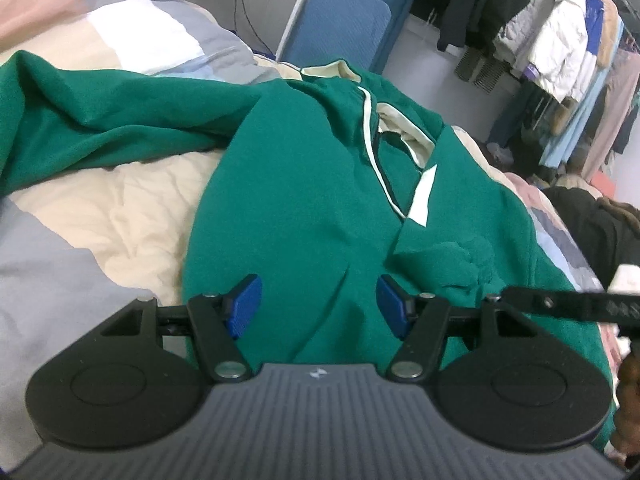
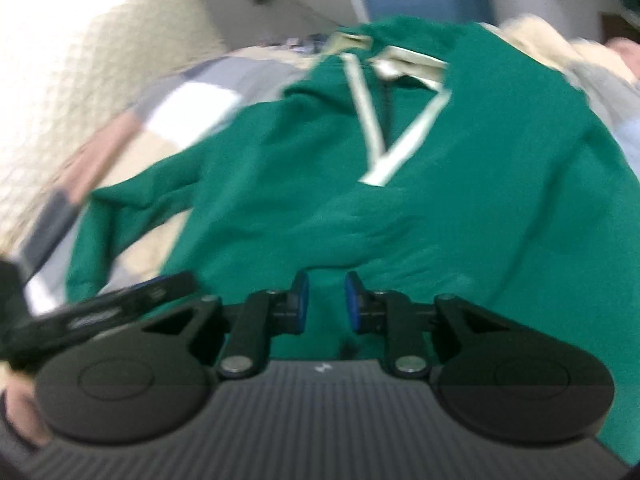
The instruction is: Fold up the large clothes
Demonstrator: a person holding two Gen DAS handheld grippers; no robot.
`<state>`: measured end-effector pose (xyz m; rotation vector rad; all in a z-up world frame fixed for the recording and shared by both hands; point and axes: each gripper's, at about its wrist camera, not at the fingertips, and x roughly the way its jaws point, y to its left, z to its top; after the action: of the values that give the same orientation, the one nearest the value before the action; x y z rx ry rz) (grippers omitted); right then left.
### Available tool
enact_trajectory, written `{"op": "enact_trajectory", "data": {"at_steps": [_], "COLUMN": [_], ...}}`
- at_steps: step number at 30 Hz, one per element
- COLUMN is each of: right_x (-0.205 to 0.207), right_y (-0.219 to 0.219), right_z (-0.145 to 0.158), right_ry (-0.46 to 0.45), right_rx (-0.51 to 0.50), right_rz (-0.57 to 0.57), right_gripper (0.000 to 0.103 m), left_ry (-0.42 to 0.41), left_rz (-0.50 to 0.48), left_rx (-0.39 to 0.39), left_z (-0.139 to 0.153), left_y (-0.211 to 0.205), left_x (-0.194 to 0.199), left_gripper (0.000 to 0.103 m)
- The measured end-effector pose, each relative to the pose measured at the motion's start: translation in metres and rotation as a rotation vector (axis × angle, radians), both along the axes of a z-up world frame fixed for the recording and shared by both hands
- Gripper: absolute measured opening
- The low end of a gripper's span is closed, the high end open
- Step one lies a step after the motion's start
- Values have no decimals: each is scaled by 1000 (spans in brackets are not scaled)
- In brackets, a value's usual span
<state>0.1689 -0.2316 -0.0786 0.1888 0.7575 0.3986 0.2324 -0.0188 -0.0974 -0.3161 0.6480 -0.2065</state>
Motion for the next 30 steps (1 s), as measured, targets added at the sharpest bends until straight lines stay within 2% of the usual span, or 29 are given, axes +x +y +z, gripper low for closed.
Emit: {"op": "enact_trajectory", "data": {"at_steps": [3,5,13,14,15,17,20,22,24,26,30], "right_x": [-13,-14,6,7,8,9,14,18,21,23,21], "right_y": [10,7,-33,-35,-36,-38,-45,-51,-54,-53,-55], "right_z": [10,14,0,-2,-4,-10,-22,-28,-34,-36,-33], "right_ry": [-74,-103,2,8,11,24,85,107,123,133,116], "right_rx": [-67,-73,9,6,-1,-4,-16,14,39,67,110], "right_rz": [0,-33,-217,-229,-239,-250,-292,-314,-321,-301,-283], "right_gripper": [23,24,26,31,41,51,51,51,56,66,67], "left_ry": [6,9,26,33,35,41,46,46,47,46,42], "left_rz": [9,10,-27,-35,-40,-48,-53,-53,-52,-50,-45], "left_rx": [1,2,8,24,41,68,93,94,92,91,81], "left_z": [-1,-1,-3,-5,-7,-9,-10,-11,-11,-12,-11], "left_y": [1,2,-5,-7,-11,-15,-19,-18,-17,-16,-16], "left_x": [0,0,0,0,1,1,1,1,2,2,2], "left_gripper": [69,69,69,69,69,69,69,69,69,69,69]}}
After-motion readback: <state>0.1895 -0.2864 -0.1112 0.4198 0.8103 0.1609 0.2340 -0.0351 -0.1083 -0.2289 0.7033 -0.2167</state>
